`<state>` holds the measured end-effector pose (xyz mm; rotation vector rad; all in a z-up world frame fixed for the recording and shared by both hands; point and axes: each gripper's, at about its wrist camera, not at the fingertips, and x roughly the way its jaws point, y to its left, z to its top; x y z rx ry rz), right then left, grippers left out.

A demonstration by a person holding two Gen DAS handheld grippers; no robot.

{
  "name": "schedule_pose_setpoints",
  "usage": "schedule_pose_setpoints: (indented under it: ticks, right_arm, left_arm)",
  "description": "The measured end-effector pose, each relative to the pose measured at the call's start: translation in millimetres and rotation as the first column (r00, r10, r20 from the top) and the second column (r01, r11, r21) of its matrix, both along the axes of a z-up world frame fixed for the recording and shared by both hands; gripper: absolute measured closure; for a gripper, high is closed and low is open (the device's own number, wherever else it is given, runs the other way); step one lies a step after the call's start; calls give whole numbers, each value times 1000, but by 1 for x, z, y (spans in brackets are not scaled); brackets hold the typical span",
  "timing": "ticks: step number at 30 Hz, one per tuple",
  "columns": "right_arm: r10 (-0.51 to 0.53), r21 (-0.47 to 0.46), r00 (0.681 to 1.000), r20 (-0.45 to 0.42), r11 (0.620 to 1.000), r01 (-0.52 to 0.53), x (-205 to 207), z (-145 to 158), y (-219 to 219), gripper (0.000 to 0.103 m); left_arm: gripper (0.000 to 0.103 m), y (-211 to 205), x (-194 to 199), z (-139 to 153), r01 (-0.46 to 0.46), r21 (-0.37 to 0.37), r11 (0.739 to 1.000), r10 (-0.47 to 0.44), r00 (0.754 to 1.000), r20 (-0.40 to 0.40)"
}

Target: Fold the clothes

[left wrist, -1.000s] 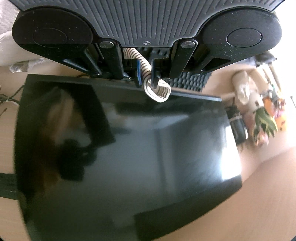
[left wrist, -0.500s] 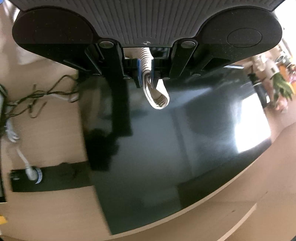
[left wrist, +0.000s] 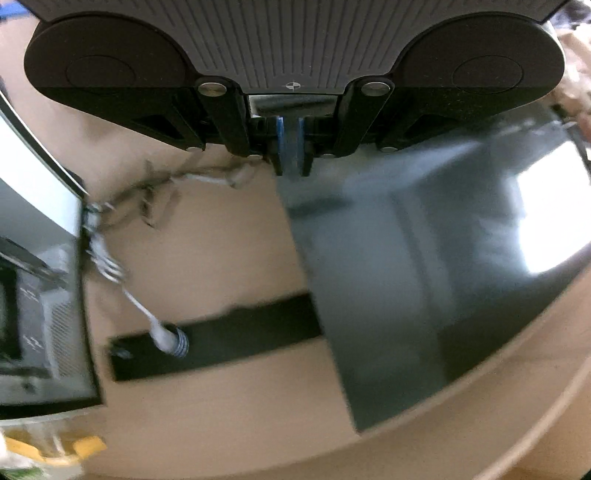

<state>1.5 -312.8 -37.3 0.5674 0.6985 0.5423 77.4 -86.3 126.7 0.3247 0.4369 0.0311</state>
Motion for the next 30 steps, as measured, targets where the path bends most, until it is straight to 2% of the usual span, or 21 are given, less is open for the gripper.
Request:
schedule_pose_setpoints:
  ticks: [1,3,5,7,8,10,12,16,18,20,22,23,24,25,28,30]
  right_arm:
    - [-6,-3,1000,-1,1000,6,0,0,-1,0]
    - [-18,-8,1000,-1,1000,18,-1,0,-3,0]
    - [-32,-11,999,0,999,32,-2,-1,-5,0]
    - [-44,-14,999,-1,999,44,-2,-1,-7,0]
    - [-50,-15,999,-2,999,50,-1,-1,-7,0]
    - [-58,-17,998,-6,998,58,0,-2,-7,0]
    - [-56,-18,998,-9,998,56,1,-2,-4,0]
    - [-43,-23,999,-22,999,43,4,-4,6,0]
    - [-36,-29,999,-28,999,35,4,-5,11,0]
    - [-33,-33,999,-34,999,32,4,-6,14,0]
    - [-33,-37,999,-41,999,32,4,-7,15,0]
    - [-35,-39,998,-44,999,33,3,-7,15,0]
    - [-38,-40,998,-47,999,36,3,-8,15,0]
    - [-41,-41,998,-47,998,39,3,-8,13,0]
    - [-53,-42,998,-46,998,51,1,-8,9,0]
    - [-60,-40,997,-48,998,58,1,-8,6,0]
  left_arm:
    - [87,-4,-3,-9,33,7,999,-33,999,-34]
    - [69,-16,-10,-38,119,139,983,-102,987,-126]
    - [66,-22,-23,-76,235,287,929,-164,954,-250]
    - [65,-20,-37,-117,343,389,855,-185,903,-388]
    - [62,-18,-44,-135,388,428,817,-183,877,-445]
    - [56,-10,-55,-164,452,490,745,-170,840,-516]
    - [47,-3,-62,-186,476,516,712,-147,820,-553]
    - [39,5,-59,-211,488,505,712,-124,795,-594]
    - [31,6,-55,-217,463,532,709,-115,820,-561]
    - [31,6,-48,-217,438,561,702,-102,842,-529]
    - [34,6,-37,-221,421,571,704,-89,851,-517]
    - [52,5,-31,-222,414,570,710,-84,853,-515]
    - [78,5,-24,-224,405,569,716,-77,855,-512]
    - [81,6,-18,-223,377,560,738,-58,862,-503]
    - [83,17,-7,-197,263,470,843,-32,895,-445]
    - [83,20,-1,-166,189,393,900,-23,921,-389]
